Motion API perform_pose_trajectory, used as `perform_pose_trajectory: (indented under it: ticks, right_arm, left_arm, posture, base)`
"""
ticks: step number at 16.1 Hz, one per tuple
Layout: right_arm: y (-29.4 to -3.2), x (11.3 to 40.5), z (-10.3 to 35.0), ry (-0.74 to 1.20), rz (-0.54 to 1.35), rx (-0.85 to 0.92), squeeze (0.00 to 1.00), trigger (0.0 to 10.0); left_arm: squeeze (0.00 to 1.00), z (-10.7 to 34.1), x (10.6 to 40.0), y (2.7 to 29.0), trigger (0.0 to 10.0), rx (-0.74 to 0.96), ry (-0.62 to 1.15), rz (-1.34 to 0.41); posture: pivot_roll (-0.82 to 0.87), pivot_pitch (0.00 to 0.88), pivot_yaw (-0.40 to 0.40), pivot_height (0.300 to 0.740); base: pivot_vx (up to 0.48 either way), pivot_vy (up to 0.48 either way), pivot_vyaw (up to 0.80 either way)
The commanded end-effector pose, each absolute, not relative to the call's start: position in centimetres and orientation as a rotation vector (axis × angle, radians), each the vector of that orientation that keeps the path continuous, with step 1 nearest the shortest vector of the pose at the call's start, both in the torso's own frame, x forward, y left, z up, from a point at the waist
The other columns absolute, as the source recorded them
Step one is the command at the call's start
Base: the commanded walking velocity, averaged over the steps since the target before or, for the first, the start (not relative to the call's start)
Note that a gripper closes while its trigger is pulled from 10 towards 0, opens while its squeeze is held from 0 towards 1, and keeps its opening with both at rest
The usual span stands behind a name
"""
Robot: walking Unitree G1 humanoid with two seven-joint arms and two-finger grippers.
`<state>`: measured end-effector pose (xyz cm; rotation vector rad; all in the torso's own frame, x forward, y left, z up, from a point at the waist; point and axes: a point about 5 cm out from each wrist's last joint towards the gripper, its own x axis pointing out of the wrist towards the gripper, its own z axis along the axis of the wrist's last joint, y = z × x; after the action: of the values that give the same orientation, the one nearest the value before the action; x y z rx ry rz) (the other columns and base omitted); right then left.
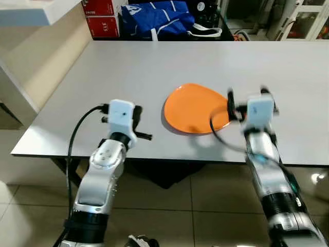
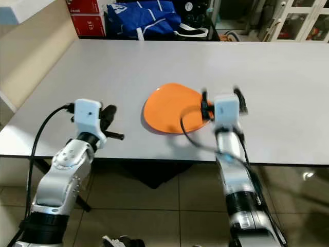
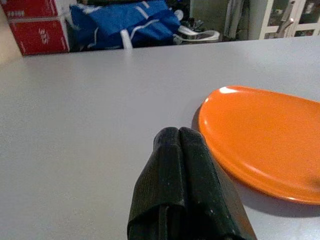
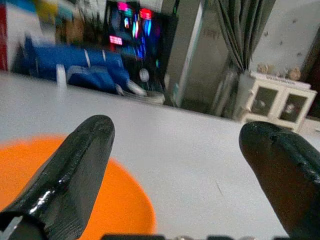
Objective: Setting the table
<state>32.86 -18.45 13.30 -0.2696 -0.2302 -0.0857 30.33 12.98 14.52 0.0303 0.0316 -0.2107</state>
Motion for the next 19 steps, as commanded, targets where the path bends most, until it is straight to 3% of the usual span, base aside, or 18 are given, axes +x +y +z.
perform_pose_trajectory:
  ticks: [1,2,3,4,6,8,19]
  right_arm:
    - [-18.3,32.1,13.3,-0.231,-0.056,-0.289,1.00,10.0]
    - [-18.3,31.0,12.5,-0.208,-0.048,-0.304,1.00,10.0]
    - [-18.0,30.1,11.7,-0.171,0.009,-0.284,0.63,10.0]
    - [-18.1,29.4,11.4,-0.164,-0.005,-0.285,0.00,10.0]
    - [-17.2,29.1,11.5,-0.173,0.002,-0.287,0.00,10.0]
    - [-16.3,29.9,11.5,-0.165,0.009,-0.219,0.00,10.0]
    - [-15.7,31.2,12.2,-0.130,0.071,-0.194,0.00,10.0]
  left_arm:
    - [0.00,14.4,30.4,13.3,10.0,0.018,0.028,-0.195]
    - [0.00,14.1,30.4,13.6,10.0,0.018,0.026,-0.179]
    - [0.00,14.1,30.2,13.8,10.0,-0.031,0.033,-0.160]
    - [0.00,14.5,29.8,13.9,10.0,-0.091,0.005,-0.178]
    - [0.00,14.6,29.3,14.3,10.0,-0.030,0.005,-0.160]
    - [0.00,14.6,29.5,14.8,10.0,-0.089,0.009,-0.118]
    - [0.00,14.6,29.9,14.2,10.0,-0.106,0.001,-0.108]
  posture:
    - [-0.11,0.000,0.046,0.740]
    - [-0.10,0.000,0.044,0.740]
    - [-0.10,0.000,0.045,0.740]
    - [-0.09,0.000,0.048,0.740]
    - [-0.09,0.000,0.055,0.740]
    - [-0.08,0.000,0.060,0.740]
    - [-0.07,0.000,0.035,0.740]
  base:
    - [0.000,0.000,0.00]
    - [0.000,0.000,0.00]
    - [0.000,0.000,0.00]
    - [0.000,0.000,0.00]
    - [0.000,0.000,0.00]
    - [-0.191,0.000,0.00]
    - [-0.058,0.452,0.00]
